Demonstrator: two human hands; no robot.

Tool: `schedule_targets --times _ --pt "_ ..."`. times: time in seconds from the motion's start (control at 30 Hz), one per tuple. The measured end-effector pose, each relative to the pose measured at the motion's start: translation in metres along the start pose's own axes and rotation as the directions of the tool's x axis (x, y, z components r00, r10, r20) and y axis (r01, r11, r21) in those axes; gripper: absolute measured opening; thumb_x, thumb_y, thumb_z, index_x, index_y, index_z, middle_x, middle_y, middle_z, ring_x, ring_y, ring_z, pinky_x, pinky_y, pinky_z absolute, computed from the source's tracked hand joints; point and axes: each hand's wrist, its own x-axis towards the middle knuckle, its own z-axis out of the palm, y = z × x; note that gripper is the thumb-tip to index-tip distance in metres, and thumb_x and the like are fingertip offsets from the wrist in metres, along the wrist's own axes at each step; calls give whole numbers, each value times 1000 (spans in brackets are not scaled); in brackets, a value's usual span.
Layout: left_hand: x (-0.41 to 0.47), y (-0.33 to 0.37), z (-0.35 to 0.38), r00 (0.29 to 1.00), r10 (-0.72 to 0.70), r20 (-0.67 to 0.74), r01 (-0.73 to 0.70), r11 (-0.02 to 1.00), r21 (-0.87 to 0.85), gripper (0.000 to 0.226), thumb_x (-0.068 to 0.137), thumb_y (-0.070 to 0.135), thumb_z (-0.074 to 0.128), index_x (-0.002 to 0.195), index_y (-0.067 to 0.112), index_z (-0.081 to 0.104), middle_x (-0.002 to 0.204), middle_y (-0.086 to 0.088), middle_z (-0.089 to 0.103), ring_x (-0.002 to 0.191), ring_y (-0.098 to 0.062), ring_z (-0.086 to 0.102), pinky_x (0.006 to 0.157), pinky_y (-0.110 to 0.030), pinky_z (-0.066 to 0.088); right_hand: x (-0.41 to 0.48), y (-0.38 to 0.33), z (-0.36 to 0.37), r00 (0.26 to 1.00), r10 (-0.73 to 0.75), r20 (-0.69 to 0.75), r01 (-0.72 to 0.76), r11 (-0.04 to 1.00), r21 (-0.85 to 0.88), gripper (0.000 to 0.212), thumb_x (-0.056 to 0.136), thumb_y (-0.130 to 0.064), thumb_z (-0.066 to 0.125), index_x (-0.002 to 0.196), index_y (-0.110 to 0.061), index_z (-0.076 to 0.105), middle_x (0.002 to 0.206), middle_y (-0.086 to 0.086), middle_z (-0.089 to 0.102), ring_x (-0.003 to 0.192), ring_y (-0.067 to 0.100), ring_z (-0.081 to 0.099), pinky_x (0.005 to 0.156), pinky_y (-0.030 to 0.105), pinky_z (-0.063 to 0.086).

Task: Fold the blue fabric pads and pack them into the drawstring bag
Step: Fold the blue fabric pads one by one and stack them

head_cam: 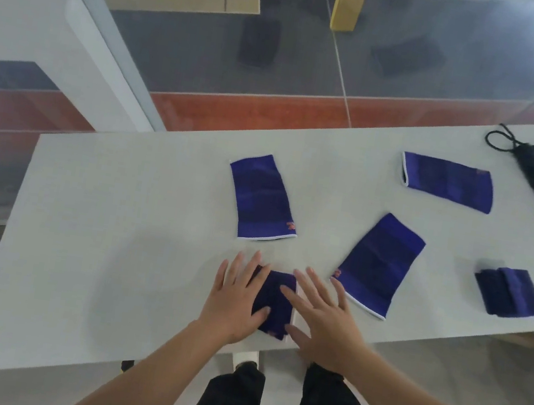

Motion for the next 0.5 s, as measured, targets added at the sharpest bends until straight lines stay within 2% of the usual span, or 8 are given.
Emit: schedule_targets --times 0.13,0.2,0.27,0.4,0.5 --pt "8 29 -23 982 -31 -187 -17 968 -251 82 91 35 58 157 36 10 168 6 -2 155 -23 -3 125 -41 4 -20 44 -38 960 267 -89 -242 944 223 71 94 -59 52 155 -36 25 168 -5 8 155 18 -3 125 43 0" --pt "21 50 -29 980 -26 -197 -42 942 -334 83 88 32 62 155 39 14 168 7 6 154 -21 4 125 -41 10 -26 77 -48 914 399 -69 -372 895 248 77 92 -59 55 156 -32 23 168 -4 9 155 18 1 123 42 5" --pt "37 73 -33 989 5 -149 -63 921 -385 84 85 28 64 155 36 19 166 4 16 153 -21 12 124 -42 17 -27 108 -55 870 493 -24 -474 848 239 83 90 -60 57 157 -29 20 169 -2 9 155 19 2 123 44 8" --pt "70 122 -39 1000 11 -16 -17 856 -517 77 83 17 63 153 25 32 161 -2 27 148 -22 25 121 -36 24 -18 148 -61 843 535 61 -535 819 208 97 84 -67 58 159 -26 13 169 -4 4 155 17 -3 122 50 9" --pt "88 152 -40 994 -100 42 104 767 -633 75 85 12 63 154 21 33 159 -3 31 144 -21 33 117 -33 32 -7 164 -59 857 497 136 -515 838 181 109 79 -73 58 160 -23 4 169 -4 -1 155 18 -7 121 55 5"
